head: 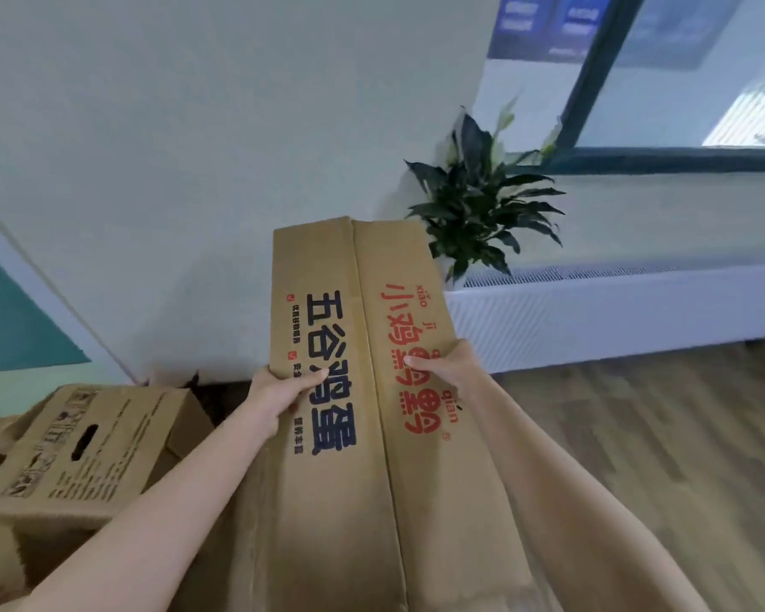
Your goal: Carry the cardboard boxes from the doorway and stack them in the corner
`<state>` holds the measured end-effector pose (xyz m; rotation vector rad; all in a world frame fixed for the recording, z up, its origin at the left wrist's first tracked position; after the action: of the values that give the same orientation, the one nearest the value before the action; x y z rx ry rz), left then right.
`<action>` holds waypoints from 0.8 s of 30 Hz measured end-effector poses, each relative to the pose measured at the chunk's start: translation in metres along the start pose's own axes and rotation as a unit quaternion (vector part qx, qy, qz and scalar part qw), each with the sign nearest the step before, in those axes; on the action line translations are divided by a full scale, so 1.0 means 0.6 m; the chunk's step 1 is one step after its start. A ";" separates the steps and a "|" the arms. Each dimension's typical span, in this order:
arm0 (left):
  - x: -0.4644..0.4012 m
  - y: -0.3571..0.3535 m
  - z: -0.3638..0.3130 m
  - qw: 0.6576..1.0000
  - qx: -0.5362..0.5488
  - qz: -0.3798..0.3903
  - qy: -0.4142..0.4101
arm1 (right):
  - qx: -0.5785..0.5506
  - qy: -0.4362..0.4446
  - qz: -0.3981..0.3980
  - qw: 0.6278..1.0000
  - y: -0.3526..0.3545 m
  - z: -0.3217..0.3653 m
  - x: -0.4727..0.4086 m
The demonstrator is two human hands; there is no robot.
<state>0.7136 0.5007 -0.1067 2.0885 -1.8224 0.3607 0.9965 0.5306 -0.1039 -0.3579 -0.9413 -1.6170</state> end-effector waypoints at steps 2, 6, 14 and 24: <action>0.028 -0.103 0.010 0.998 -0.026 0.054 0.001 | -0.034 -0.026 -0.037 0.998 0.097 -0.083 0.010; 0.101 -0.322 0.044 0.986 -0.077 0.145 0.000 | -0.100 -0.094 -0.102 0.985 0.281 -0.274 0.026; 0.298 -0.786 0.133 0.946 -0.185 0.266 -0.002 | -0.197 -0.186 -0.192 0.943 0.656 -0.646 0.075; 0.540 -1.251 0.189 0.883 -0.213 0.419 0.005 | -0.301 -0.242 -0.308 0.869 1.044 -0.956 0.204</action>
<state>1.4983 0.2479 -0.1450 0.9308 -2.4419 0.1393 1.6880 0.0238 -0.1437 -1.0118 -0.9471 -2.4857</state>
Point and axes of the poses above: each hand's wrist, its own x-axis away from the middle knuckle, its own y-axis out of the back of the hand, z = x × y, the point moved 3 cm from there along -x, towards the middle knuckle, and after that the axes turned 13 degrees about -y, right-handed, at the moved point
